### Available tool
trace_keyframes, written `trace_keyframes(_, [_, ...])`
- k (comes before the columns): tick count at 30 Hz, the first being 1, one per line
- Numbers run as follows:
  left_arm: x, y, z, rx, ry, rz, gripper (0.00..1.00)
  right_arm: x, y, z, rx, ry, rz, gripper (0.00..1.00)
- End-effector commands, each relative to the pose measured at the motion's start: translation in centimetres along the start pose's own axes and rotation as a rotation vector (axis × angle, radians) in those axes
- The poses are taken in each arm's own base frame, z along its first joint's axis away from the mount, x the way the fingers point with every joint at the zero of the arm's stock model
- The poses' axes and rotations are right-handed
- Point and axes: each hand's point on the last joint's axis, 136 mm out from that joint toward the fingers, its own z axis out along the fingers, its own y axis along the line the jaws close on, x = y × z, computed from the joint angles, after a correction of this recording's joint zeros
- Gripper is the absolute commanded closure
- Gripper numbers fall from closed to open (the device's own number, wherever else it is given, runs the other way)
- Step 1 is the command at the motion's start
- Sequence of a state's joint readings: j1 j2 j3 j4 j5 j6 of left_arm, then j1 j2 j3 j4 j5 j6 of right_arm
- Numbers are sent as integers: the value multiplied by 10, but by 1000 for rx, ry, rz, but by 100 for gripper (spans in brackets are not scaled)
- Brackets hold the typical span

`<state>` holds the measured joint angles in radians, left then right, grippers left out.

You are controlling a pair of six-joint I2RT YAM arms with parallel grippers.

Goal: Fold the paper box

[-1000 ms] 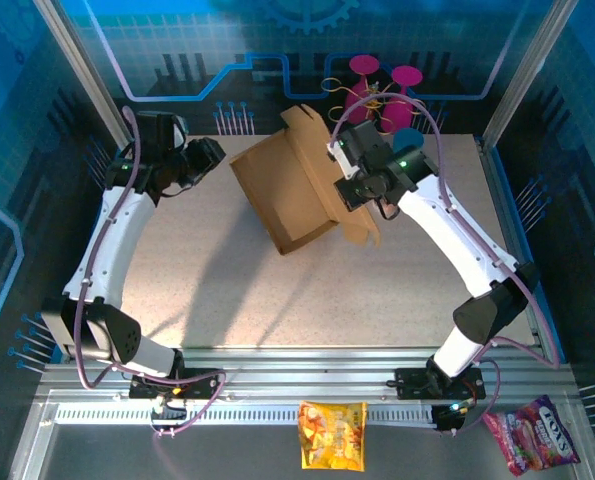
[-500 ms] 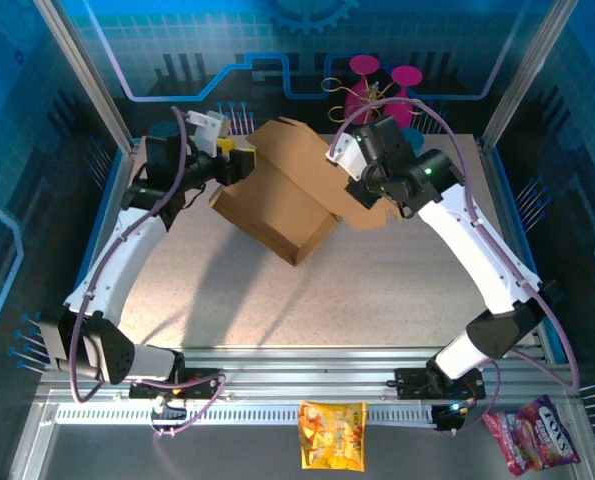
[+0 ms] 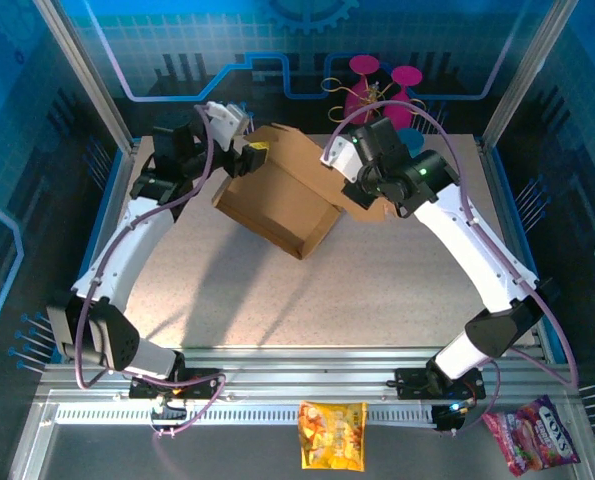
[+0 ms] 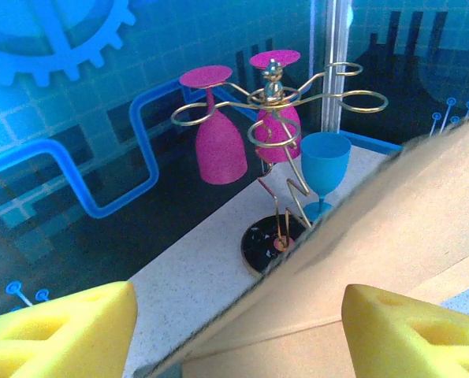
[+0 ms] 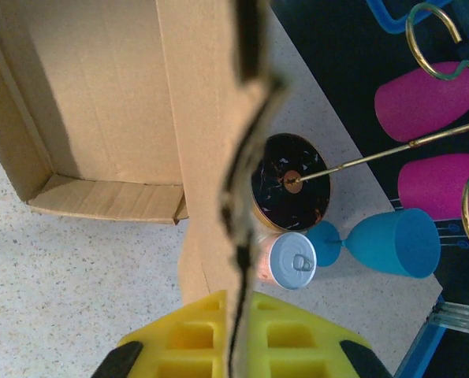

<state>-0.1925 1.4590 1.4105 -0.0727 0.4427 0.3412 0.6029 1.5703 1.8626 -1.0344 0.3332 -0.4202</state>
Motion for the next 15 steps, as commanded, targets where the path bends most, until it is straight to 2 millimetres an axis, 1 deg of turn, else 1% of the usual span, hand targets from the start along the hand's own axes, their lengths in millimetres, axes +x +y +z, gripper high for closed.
trace_keyframes(1, [-18, -5, 4, 27, -40, 86, 29, -8, 0, 1, 10, -22, -16, 100])
trace_keyframes(4, [-16, -6, 10, 32, -24, 90, 31, -9, 0, 1, 11, -23, -12, 100])
trace_keyframes(6, [-15, -8, 12, 25, -17, 98, 37, -9, -1, 2, 12, -23, -10, 100])
trace_keyframes(7, [-16, -10, 13, 19, -18, 100, 42, -9, -1, 3, 12, -21, -8, 100])
trace_keyframes(8, [-15, -12, 14, 11, -13, 99, 48, -10, -1, 3, 13, -23, -5, 100])
trace_keyframes(11, [-10, -23, 19, 22, 5, 103, 71, -14, -3, 4, 26, -34, 2, 100])
trace_keyframes(12, [-7, -27, 21, 21, 16, 110, 76, -16, -3, 5, 30, -38, 1, 100])
trace_keyframes(15, [1, -27, 22, -31, 42, 112, 87, -21, -5, 7, 46, -38, 1, 100])
